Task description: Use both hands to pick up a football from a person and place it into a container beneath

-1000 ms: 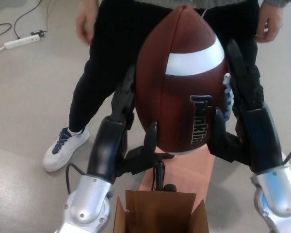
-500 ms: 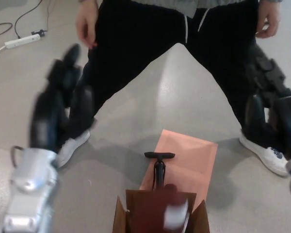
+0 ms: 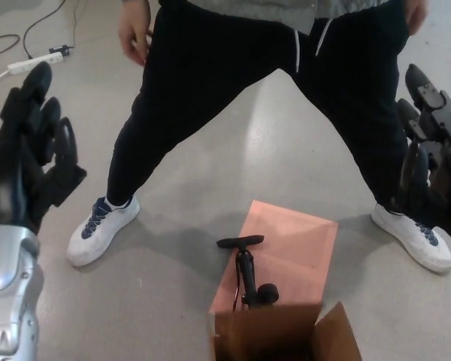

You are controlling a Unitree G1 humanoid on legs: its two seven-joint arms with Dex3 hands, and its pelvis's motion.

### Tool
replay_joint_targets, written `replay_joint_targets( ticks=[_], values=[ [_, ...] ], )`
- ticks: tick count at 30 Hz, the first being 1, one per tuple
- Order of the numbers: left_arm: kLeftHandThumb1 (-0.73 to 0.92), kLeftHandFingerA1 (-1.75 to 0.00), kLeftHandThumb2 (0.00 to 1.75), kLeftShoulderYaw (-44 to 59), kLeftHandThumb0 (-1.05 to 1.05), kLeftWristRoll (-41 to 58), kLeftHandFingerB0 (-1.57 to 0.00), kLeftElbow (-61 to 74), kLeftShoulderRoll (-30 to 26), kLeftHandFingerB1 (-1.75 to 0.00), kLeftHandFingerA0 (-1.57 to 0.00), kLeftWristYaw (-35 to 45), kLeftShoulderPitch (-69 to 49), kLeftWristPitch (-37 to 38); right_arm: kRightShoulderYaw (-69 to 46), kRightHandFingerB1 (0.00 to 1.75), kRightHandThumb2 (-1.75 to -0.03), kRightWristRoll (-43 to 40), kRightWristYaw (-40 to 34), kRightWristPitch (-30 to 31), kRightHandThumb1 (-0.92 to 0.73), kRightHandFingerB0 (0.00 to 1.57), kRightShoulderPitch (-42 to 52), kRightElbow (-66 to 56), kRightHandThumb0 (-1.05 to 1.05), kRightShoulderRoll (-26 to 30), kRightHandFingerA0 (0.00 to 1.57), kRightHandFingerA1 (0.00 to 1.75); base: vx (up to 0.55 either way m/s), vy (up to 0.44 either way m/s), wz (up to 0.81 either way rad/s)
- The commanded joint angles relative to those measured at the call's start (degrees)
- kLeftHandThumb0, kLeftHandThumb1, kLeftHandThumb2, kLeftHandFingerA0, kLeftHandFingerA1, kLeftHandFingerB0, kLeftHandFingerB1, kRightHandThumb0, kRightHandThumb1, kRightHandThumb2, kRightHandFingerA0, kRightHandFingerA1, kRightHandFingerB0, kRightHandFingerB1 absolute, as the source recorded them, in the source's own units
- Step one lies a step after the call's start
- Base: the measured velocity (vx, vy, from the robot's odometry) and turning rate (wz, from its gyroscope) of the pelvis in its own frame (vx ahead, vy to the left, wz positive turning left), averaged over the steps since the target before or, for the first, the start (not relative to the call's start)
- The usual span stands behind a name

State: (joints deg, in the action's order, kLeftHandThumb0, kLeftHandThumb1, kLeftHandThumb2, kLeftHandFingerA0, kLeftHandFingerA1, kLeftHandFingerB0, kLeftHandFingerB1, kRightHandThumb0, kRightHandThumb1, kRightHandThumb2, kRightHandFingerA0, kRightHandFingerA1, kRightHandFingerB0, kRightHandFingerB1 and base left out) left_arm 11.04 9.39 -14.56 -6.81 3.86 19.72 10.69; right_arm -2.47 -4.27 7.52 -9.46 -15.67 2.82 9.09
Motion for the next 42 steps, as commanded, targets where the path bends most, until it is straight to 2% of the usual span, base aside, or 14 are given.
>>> replay_joint_targets(
  ticks=[1, 4, 6, 8, 9, 14, 15, 16, 17, 32, 34, 35, 41, 42],
  values=[
    [0.92, -0.20, 0.73, 1.39, -0.78, 0.43, -0.03, -2.45, -1.87, -0.22, 0.00, 1.41, -0.52, 1.29, -2.47, 0.07, -1.19, -0.21, -0.36, -1.05, -0.87, 0.00, -0.20, 2.97, -0.92, 1.00, 0.00, 0.08, 0.00, 0.000, 0.00],
    [0.92, -0.20, 0.72, 2.12, -0.80, 0.20, -0.04, -5.79, -2.88, -0.22, 0.00, 1.94, -0.30, 1.38, -4.22, 0.07, -1.18, 3.01, -3.69, -3.24, -0.88, 0.00, -2.00, 11.36, -0.90, 2.50, 0.00, 0.12, 0.00, 0.000, 0.00],
    [0.76, -0.21, 1.06, 2.26, -0.83, -0.20, -0.01, -8.13, -3.62, -0.19, -0.03, 2.20, -0.01, 1.37, -4.86, 0.10, -1.18, 4.63, -5.71, -3.98, -0.87, 0.00, -3.21, 16.43, -0.88, 3.26, 0.00, 0.16, 0.00, 0.000, 0.00],
    [0.92, -0.18, 0.70, 2.47, -0.77, -0.10, -0.03, -11.60, -4.55, -0.22, 0.00, 3.22, 0.10, 1.80, -5.36, 0.11, -1.17, 5.50, -7.38, -5.84, -0.87, 0.00, -5.15, 24.58, -0.85, 4.13, 0.00, 0.19, 0.00, 0.000, 0.00],
    [0.79, -0.20, 1.12, 2.38, -0.82, -0.64, -0.04, -14.27, -5.10, -0.20, 0.00, 3.20, 0.17, 1.91, -5.15, 0.13, -1.14, 6.48, -8.60, -6.64, -0.86, 0.03, -5.82, 29.29, -0.83, 4.83, 0.04, 0.22, 0.00, 0.000, 0.00],
    [0.77, -0.19, 0.86, 1.72, -0.77, -2.83, -0.02, -25.24, -7.17, -0.18, -0.02, 3.21, 0.80, 3.92, -3.54, 0.16, -1.15, 8.72, -11.66, -3.77, -0.84, 0.06, -8.28, 43.91, -0.83, 6.91, 0.07, 0.34, 0.00, 0.000, 0.00],
    [0.78, -0.25, 1.11, 1.67, -0.74, -3.28, -0.04, -29.64, -8.48, -0.22, 0.00, 3.76, 1.39, 4.50, -2.14, 0.08, -0.77, 9.85, -11.85, -3.14, -0.92, 0.01, -9.44, 48.95, -0.75, 7.56, 0.08, 0.26, 0.00, 0.000, 0.00],
    [0.85, -0.18, 1.14, 1.37, -0.80, -3.80, 0.00, -32.49, -9.60, -0.15, 0.00, 4.56, 1.35, 4.85, -1.78, 0.12, -1.14, 9.85, -11.51, -2.47, -0.88, 0.05, -10.11, 51.92, -0.85, 7.61, 0.06, 0.25, 0.00, 0.000, 0.00],
    [0.85, -0.18, 1.14, 1.14, -0.80, -4.15, 0.00, -34.44, -10.37, -0.15, 0.00, 5.12, 1.33, 5.14, -1.58, 0.12, -1.14, 9.76, -11.27, -2.06, -0.88, 0.05, -10.60, 53.97, -0.85, 7.61, 0.06, 0.25, 0.00, 0.000, 0.00],
    [0.77, -0.45, 1.07, -12.16, -0.72, -15.21, -0.01, -52.77, -18.44, -0.34, -0.11, 2.84, 1.68, 4.53, 4.86, 0.22, -1.09, 13.65, -11.67, 0.47, -0.81, 0.07, -7.51, 69.10, -0.78, 7.18, 0.08, 0.35, 0.00, 0.000, 0.00],
    [0.92, -0.31, 0.71, -13.64, -0.69, -15.55, -0.11, -53.59, -18.66, -0.24, -0.18, 2.54, 1.03, 5.12, 6.06, 0.21, -1.10, 14.21, -11.89, 0.31, -0.82, 0.07, -7.12, 70.05, -0.79, 7.25, 0.08, 0.35, 0.00, 0.000, 0.00],
    [0.59, -0.47, 1.13, -14.78, -0.33, -16.13, 0.00, -53.73, -18.84, -0.47, 0.00, 2.09, 0.35, 5.50, 6.71, 0.22, -1.10, 14.49, -11.92, 0.25, -0.82, 0.07, -6.85, 70.63, -0.79, 7.28, 0.08, 0.35, 0.00, 0.000, 0.00],
    [0.80, -0.39, 0.97, -16.53, -0.72, -15.77, -0.07, -55.34, -19.11, -0.34, -0.09, 1.23, -0.86, 5.99, 8.08, 0.23, -1.10, 14.56, -12.26, -1.26, -0.81, 0.07, -6.42, 71.90, -0.79, 7.00, 0.08, 0.35, 0.00, 0.000, 0.00],
    [0.92, -0.31, 0.72, -16.86, -0.67, -16.03, -0.10, -55.62, -19.18, -0.23, -0.17, 0.98, -0.77, 5.80, 8.14, 0.23, -1.10, 14.54, -12.33, -1.70, -0.81, 0.08, -6.28, 71.95, -0.79, 6.98, 0.08, 0.36, 0.00, 0.000, 0.00]
  ],
)
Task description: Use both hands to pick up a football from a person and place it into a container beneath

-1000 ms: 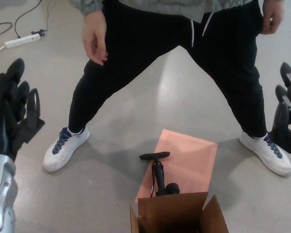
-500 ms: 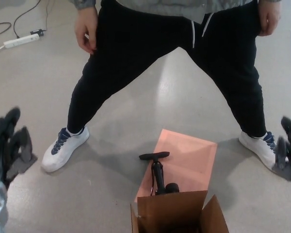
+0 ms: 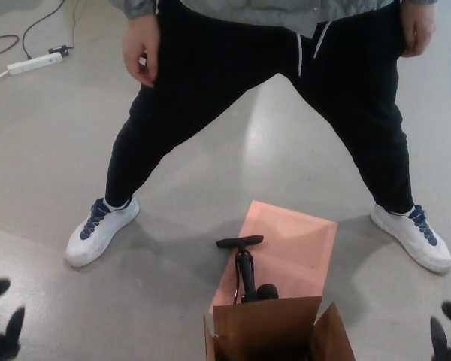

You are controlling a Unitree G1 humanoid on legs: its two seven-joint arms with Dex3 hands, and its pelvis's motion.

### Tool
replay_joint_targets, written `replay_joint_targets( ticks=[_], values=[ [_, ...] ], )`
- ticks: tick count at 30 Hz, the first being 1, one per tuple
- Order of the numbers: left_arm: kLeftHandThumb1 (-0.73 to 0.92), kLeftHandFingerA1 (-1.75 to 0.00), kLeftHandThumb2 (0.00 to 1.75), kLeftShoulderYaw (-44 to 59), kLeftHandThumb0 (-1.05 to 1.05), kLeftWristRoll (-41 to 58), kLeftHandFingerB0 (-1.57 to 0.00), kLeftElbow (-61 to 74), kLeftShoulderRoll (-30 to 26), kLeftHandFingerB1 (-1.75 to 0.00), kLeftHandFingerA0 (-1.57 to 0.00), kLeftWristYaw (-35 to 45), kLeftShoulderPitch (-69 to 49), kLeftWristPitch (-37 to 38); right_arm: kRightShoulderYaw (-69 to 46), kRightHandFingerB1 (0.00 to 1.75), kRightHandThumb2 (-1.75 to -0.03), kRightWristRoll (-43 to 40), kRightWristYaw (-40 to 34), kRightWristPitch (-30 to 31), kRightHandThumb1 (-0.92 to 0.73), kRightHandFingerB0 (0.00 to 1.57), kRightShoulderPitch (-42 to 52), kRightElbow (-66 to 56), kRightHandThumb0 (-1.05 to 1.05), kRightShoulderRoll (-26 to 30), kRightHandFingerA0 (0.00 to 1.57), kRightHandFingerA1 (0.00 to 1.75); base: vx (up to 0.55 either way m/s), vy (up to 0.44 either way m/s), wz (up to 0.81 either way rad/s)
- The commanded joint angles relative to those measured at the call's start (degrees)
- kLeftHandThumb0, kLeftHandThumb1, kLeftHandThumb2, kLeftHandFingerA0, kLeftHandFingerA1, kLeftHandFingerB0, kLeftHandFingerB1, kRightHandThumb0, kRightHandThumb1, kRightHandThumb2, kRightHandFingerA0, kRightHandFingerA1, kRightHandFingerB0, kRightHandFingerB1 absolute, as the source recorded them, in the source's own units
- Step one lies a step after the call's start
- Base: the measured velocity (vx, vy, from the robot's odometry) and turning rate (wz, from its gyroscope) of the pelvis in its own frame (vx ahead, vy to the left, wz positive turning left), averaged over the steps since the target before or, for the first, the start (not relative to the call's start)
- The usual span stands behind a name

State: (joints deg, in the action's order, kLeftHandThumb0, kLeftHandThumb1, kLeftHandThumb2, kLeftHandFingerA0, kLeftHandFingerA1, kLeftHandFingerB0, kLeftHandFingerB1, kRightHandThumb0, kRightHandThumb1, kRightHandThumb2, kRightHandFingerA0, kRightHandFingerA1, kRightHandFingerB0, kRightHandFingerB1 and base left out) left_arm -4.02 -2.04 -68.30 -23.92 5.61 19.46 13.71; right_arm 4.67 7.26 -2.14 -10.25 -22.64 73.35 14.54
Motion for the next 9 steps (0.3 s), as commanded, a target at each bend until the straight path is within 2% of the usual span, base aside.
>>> replay_joint_targets(
  ticks=[1, 2, 3, 4, 5, 6, 9],
  values=[
    [0.92, -0.31, 0.72, -2.04, -0.67, -4.85, -0.10, -2.10, -2.13, -0.23, -0.17, -0.97, -0.47, 2.60, 1.05, 0.23, -1.10, 3.05, -2.65, -1.29, -0.81, 0.08, 0.86, 1.44, -0.79, 1.52, 0.08, 0.36, 0.00, 0.000, 0.00],
    [0.91, -0.31, 0.70, -2.07, -0.69, -4.89, -0.10, -2.27, -2.18, -0.22, -0.17, -0.86, -0.38, 2.66, 1.07, 0.23, -1.10, 3.10, -2.69, -1.46, -0.81, 0.08, 0.93, 1.48, -0.79, 1.48, 0.09, 0.37, 0.00, 0.000, 0.00],
    [0.78, -0.41, 1.00, -1.96, -0.73, -4.80, -0.07, -2.37, -2.20, -0.34, -0.12, -0.71, -0.29, 2.66, 1.08, 0.23, -1.09, 3.15, -2.66, -1.52, -0.81, 0.08, 0.99, 1.47, -0.79, 1.42, 0.08, 0.36, 0.00, 0.000, 0.00],
    [0.78, -0.41, 1.00, -1.87, -0.73, -4.76, -0.07, -2.45, -2.22, -0.34, -0.12, -0.60, -0.23, 2.67, 1.08, 0.23, -1.09, 3.20, -2.64, -1.58, -0.81, 0.08, 1.03, 1.47, -0.79, 1.37, 0.08, 0.36, 0.00, 0.000, 0.00],
    [0.92, -0.30, 0.69, -1.89, -0.69, -4.94, -0.10, -2.49, -2.22, -0.23, -0.17, -0.64, -0.11, 2.61, 1.27, 0.22, -1.10, 3.48, -2.72, -1.48, -0.82, 0.08, 1.00, 1.53, -0.80, 1.32, 0.09, 0.36, 0.00, 0.000, 0.00],
    [0.78, -0.41, 1.01, -2.09, -0.73, -5.40, -0.06, -2.45, -2.27, -0.35, -0.11, -0.88, 0.04, 2.61, 1.60, 0.24, -1.09, 3.94, -3.02, -1.47, -0.81, 0.08, 0.93, 1.61, -0.78, 1.24, 0.09, 0.38, 0.00, 0.000, 0.00],
    [0.79, -0.41, 1.00, -2.06, -0.73, -5.89, -0.06, -2.54, -2.31, -0.35, -0.11, -1.12, 0.24, 2.75, 1.73, 0.24, -1.09, 4.18, -3.28, -1.64, -0.81, 0.08, 0.85, 1.64, -0.78, 1.13, 0.09, 0.39, 0.00, 0.000, 0.00]
  ],
)
